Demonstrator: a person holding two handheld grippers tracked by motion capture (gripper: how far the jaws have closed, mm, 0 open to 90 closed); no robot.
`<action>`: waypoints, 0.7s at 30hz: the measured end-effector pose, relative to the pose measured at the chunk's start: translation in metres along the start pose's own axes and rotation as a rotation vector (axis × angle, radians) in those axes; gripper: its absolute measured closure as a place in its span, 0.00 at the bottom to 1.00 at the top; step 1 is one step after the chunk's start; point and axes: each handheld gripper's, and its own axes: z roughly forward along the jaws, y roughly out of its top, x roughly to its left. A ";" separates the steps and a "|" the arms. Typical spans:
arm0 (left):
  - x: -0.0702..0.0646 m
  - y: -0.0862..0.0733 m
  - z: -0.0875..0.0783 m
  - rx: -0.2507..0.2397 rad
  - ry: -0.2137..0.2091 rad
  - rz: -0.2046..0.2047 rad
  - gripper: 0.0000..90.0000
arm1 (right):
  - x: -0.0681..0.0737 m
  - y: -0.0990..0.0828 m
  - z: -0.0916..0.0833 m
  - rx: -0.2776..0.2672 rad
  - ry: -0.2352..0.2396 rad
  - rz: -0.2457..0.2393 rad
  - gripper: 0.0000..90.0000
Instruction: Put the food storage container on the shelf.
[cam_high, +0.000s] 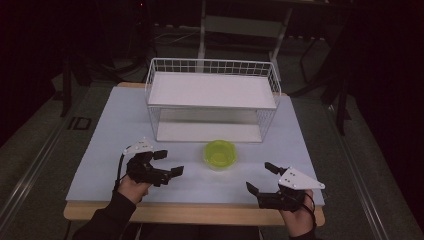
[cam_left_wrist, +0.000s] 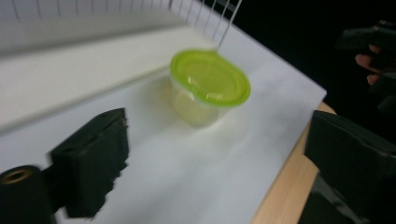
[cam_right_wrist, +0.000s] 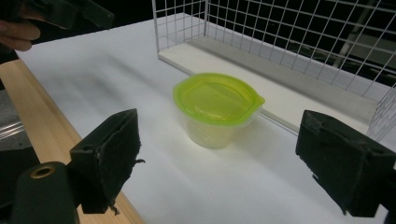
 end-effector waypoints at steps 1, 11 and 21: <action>0.000 0.000 0.000 0.000 0.000 0.000 0.06 | 0.000 0.000 0.000 0.000 0.000 0.000 0.16; -0.036 0.012 0.001 -0.090 -0.103 0.133 0.05 | 0.005 0.021 -0.001 0.004 0.027 -0.027 0.17; -0.035 0.035 0.017 -0.087 -0.095 0.151 0.05 | -0.012 0.037 0.010 0.029 -0.040 -0.065 0.14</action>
